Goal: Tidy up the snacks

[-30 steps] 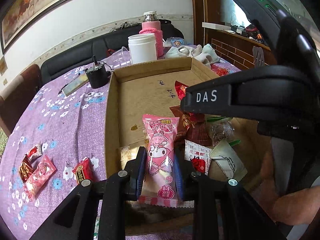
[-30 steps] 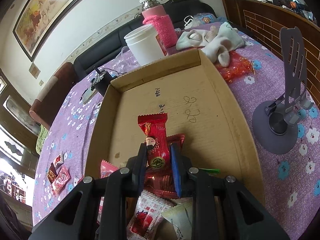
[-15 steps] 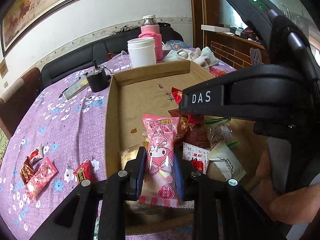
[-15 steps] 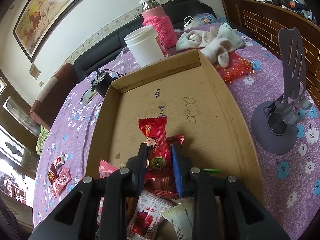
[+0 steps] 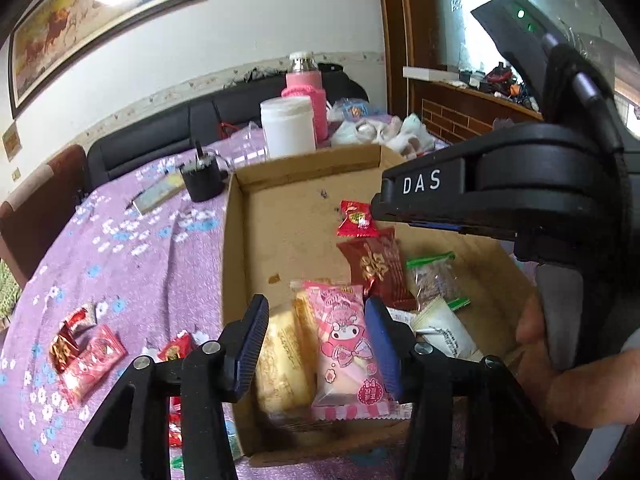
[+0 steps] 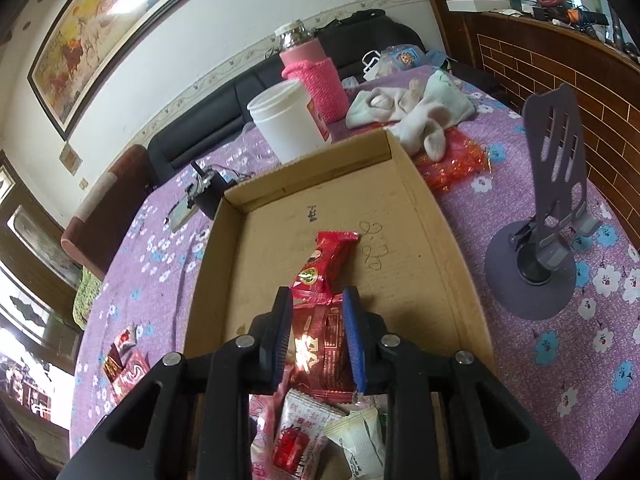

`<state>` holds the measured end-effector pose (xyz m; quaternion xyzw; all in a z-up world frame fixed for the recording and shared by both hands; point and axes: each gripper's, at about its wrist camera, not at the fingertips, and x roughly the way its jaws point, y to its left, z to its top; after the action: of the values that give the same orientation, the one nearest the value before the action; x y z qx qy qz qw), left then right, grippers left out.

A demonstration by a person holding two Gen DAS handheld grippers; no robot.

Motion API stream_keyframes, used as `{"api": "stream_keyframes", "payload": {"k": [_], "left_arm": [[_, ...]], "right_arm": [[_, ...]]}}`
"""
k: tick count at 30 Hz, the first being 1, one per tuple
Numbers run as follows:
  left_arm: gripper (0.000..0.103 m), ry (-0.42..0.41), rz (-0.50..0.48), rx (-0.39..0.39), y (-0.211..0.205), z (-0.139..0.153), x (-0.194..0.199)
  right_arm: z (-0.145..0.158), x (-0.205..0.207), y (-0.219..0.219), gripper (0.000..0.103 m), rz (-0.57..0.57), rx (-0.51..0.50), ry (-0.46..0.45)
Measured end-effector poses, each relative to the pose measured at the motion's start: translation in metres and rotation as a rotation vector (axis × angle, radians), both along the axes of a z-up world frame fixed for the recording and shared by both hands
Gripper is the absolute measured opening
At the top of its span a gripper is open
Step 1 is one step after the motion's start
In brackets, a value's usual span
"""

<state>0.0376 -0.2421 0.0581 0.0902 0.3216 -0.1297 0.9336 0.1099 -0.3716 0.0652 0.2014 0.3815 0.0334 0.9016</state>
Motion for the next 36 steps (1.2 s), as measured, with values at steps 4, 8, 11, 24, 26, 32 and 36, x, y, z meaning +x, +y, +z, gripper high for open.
{"api": "stream_keyframes", "payload": {"k": [4, 8, 11, 24, 26, 32, 36], "left_arm": [[0.055, 0.0, 0.019, -0.008, 0.006, 0.008, -0.005], [0.057, 0.026, 0.058, -0.03, 0.026, 0.027, -0.013], [0.07, 0.033, 0.077, -0.033, 0.052, 0.038, -0.029], [0.079, 0.235, 0.391, -0.021, 0.23, -0.024, -0.057], [0.079, 0.273, 0.421, -0.04, 0.243, -0.033, -0.049], [0.091, 0.274, 0.441, -0.035, 0.252, -0.051, -0.041], [0.103, 0.289, 0.477, -0.067, 0.262, -0.056, -0.036]], "right_arm": [[0.007, -0.003, -0.003, 0.025, -0.012, 0.001, -0.026], [0.01, -0.005, 0.001, 0.025, 0.009, 0.013, -0.038], [0.015, -0.008, 0.013, 0.025, 0.055, 0.012, -0.064], [0.018, -0.033, 0.127, 0.03, 0.484, 0.001, -0.073], [0.012, -0.036, 0.141, 0.03, 0.519, -0.018, -0.059], [0.002, -0.034, 0.152, 0.03, 0.539, -0.048, -0.032], [0.0, -0.036, 0.154, 0.03, 0.544, -0.064, -0.029]]}}
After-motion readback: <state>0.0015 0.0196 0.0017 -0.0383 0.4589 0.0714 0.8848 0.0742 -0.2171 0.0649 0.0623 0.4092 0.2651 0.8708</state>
